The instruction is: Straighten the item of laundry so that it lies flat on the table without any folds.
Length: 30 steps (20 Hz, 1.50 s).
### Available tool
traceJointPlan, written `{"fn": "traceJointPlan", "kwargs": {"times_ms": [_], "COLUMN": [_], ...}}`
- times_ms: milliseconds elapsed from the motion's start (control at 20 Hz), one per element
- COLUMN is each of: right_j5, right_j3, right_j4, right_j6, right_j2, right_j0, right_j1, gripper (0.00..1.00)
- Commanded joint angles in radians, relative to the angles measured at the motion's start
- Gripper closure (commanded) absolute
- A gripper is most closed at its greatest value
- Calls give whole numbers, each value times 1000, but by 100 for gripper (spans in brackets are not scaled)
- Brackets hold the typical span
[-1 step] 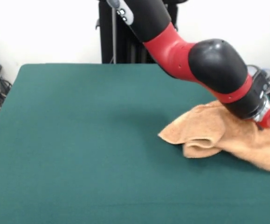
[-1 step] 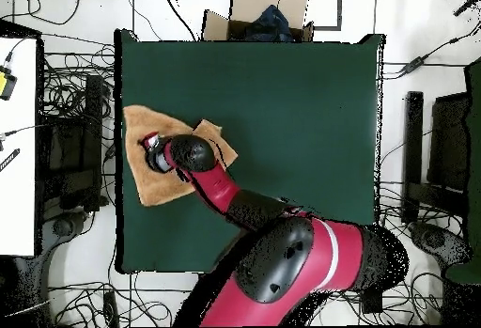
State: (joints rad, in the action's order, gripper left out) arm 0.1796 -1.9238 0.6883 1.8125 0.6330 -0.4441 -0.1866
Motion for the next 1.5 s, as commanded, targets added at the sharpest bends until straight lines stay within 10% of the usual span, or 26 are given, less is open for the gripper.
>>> {"fn": "traceJointPlan", "kwargs": {"times_ms": [50,650,1500], "right_j5": [125,322,499], "right_j3": [-101,53,349], "right_j4": [-17,-205,-508], "right_j6": [176,101,41], "right_j2": [-84,-444,-562], "right_j0": [33,128,106], "right_j1": [31,-84,-24], "gripper": [0,0,0]}}
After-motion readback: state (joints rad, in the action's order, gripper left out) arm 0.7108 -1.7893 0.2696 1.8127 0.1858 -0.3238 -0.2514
